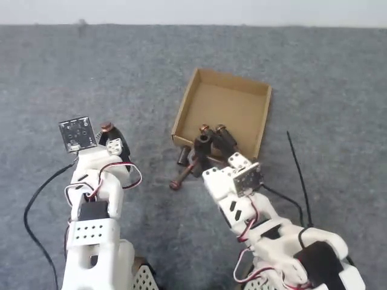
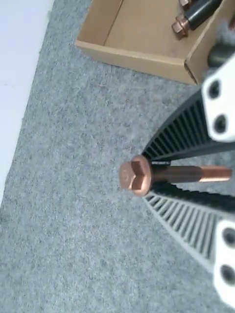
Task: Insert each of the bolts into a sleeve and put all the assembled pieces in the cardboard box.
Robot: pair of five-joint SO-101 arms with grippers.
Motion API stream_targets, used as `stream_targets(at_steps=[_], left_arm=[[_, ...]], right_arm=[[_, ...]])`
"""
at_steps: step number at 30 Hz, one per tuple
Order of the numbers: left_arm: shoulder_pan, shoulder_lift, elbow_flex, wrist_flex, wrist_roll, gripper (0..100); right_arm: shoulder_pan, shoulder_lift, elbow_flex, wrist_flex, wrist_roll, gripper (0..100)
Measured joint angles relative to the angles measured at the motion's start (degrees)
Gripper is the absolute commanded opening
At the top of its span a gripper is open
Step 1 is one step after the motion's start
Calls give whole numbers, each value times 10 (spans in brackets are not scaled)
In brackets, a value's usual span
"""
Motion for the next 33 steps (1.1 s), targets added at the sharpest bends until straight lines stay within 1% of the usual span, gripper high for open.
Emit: stream_targets(at_steps=[2,6,9,12,14,16,19,23,26,30,33], left_arm=[[0,0,0,-30,0,13],[7,0,26,-119,0,13],[43,0,54,-203,-1,13],[100,0,68,-282,-1,13],[137,-2,68,-319,-1,13],[163,-3,66,-331,-1,13],[196,-4,40,-316,0,13],[228,-4,-34,-223,0,13],[265,-4,-85,-151,0,13],[331,-4,-129,-82,0,13],[363,-4,-150,-33,0,13]], right_arm=[[-15,0,0,21,0,6],[-31,0,0,45,0,6],[-33,0,0,46,-32,6],[-32,0,0,46,-68,6],[-33,0,0,47,-76,6],[-33,0,0,47,-79,6],[-33,0,0,47,-80,6],[-33,0,0,47,-80,6],[-33,0,0,47,-80,6],[-33,0,0,47,-80,6],[-33,0,0,47,-80,6]])
